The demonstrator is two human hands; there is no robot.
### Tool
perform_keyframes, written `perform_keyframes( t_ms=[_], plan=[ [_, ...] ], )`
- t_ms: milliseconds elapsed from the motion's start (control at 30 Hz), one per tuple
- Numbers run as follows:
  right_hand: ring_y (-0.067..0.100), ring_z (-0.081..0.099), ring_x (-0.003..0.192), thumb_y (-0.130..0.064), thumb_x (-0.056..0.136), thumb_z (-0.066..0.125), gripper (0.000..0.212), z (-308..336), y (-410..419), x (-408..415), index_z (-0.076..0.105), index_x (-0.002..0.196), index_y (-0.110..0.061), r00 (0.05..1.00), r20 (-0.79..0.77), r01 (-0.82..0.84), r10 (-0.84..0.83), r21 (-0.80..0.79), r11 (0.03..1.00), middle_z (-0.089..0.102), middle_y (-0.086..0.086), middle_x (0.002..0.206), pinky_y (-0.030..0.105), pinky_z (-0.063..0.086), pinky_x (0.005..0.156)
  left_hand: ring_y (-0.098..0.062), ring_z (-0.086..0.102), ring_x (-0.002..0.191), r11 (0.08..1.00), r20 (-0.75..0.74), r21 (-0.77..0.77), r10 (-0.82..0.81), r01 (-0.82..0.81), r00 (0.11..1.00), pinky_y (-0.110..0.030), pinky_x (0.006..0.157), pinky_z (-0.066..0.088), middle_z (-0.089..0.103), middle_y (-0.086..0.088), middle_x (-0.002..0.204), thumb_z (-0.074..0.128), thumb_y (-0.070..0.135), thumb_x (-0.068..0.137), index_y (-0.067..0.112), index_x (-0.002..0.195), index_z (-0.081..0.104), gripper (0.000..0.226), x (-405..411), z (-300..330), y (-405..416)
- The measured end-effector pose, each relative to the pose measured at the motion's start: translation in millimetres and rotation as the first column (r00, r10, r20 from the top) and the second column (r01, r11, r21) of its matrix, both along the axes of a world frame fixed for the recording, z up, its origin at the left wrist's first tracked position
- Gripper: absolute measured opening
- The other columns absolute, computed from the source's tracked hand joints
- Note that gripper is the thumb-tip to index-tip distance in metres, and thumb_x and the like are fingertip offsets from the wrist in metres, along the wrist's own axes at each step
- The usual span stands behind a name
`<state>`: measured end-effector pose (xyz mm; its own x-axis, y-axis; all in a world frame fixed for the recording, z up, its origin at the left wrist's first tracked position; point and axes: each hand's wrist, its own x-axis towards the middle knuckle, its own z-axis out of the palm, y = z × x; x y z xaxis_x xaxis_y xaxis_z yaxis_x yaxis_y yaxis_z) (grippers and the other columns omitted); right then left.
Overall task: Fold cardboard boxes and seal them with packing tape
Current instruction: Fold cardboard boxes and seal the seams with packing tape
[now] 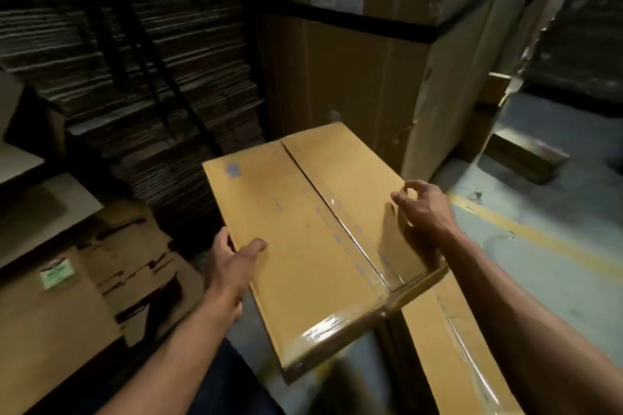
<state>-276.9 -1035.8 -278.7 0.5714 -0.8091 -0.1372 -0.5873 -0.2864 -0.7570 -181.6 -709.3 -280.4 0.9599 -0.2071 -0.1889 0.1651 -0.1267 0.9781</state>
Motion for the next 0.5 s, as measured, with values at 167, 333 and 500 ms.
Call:
perform_keyframes(
  t_ms=[167, 333, 500],
  plan=[
    [0.035, 0.062, 0.115, -0.049, 0.092, 0.071, 0.045, -95.1, -101.3, -72.7, 0.065, 0.134, -0.033, 0.981, -0.079, 0.178, -0.179, -0.020, 0.984, 0.066, 0.012, 0.133, 0.057, 0.049, 0.104, -0.028, 0.075, 0.092, 0.976, -0.139, 0.059, -0.200, 0.210, 0.970, -0.055, 0.084, 0.062, 0.078, 0.003, 0.099, 0.079, 0.041, 0.056, 0.029, 0.114, 0.065, 0.061, 1.8, -118.2, -128.0],
    [0.039, 0.064, 0.105, -0.046, 0.088, 0.073, 0.041, -181.8, -164.1, -136.6, 0.068, 0.128, -0.039, 0.933, -0.165, 0.316, -0.319, -0.046, 0.948, 0.072, 0.017, 0.118, 0.063, 0.048, 0.100, -0.018, 0.073, 0.086, 0.902, -0.174, 0.192, -0.356, 0.386, 0.918, -0.042, 0.079, 0.063, 0.076, 0.009, 0.096, 0.075, 0.024, 0.060, 0.034, 0.111, 0.060, 0.054, -20.5, -198.9, -221.9],
    [0.039, 0.055, 0.127, -0.054, 0.090, 0.071, 0.048, -243.1, -192.9, -166.0, 0.064, 0.134, -0.036, 0.916, -0.269, 0.271, -0.299, -0.139, 0.953, 0.061, 0.011, 0.142, 0.064, 0.038, 0.108, -0.017, 0.070, 0.092, 0.846, -0.189, 0.261, -0.427, 0.465, 0.884, -0.036, 0.083, 0.060, 0.073, 0.007, 0.107, 0.078, 0.013, 0.072, 0.033, 0.123, 0.054, 0.060, -36.0, -262.1, -274.3]
  ],
)
